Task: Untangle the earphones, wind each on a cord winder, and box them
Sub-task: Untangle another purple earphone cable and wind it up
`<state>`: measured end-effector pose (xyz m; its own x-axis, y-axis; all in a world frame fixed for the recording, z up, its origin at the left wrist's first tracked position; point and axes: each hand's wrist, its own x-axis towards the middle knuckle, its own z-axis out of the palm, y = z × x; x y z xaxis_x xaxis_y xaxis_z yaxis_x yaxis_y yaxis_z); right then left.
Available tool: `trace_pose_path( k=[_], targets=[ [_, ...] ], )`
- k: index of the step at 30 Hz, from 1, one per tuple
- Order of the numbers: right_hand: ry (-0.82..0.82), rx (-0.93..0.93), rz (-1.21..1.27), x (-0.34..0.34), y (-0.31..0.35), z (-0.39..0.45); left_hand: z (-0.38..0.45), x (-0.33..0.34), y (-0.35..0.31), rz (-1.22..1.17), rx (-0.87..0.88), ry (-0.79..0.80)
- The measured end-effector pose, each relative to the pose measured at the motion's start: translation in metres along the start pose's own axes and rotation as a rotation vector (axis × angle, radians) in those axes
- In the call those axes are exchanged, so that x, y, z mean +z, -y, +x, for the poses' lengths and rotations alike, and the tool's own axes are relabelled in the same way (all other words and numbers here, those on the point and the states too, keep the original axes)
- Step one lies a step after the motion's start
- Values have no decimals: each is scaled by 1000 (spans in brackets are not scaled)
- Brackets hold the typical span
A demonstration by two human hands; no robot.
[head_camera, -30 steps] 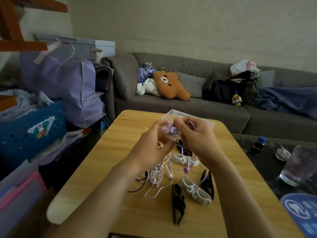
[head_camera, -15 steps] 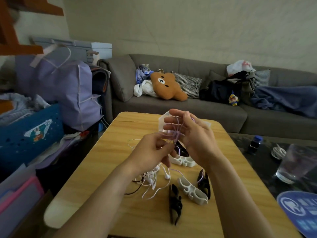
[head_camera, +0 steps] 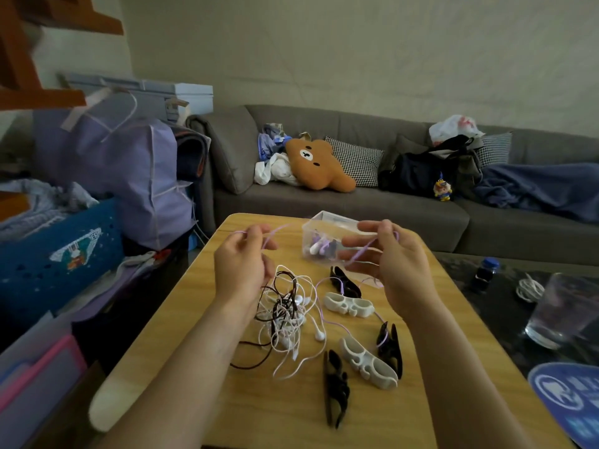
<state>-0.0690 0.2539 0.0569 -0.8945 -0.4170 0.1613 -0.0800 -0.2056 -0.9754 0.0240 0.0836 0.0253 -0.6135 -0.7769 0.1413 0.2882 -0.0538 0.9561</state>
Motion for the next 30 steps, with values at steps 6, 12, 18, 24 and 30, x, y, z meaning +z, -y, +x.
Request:
trace_pose_path(
  k=[6, 12, 18, 24, 30],
  targets=[
    [-254, 100, 281, -19, 1, 8, 19, -26, -6, -29, -68, -117],
    [-209, 114, -103, -21, -3, 11, 10, -25, -10, 111, -46, 62],
    [48, 48, -730, -2, 6, 0, 5, -21, -8, 183, 10, 269],
    [236, -248, -798, 19, 3, -8, -1, -14, -11, 140, 13, 402],
    [175, -334, -751, 28, -9, -8, -8, -13, -16, 168, 16, 426]
  ],
)
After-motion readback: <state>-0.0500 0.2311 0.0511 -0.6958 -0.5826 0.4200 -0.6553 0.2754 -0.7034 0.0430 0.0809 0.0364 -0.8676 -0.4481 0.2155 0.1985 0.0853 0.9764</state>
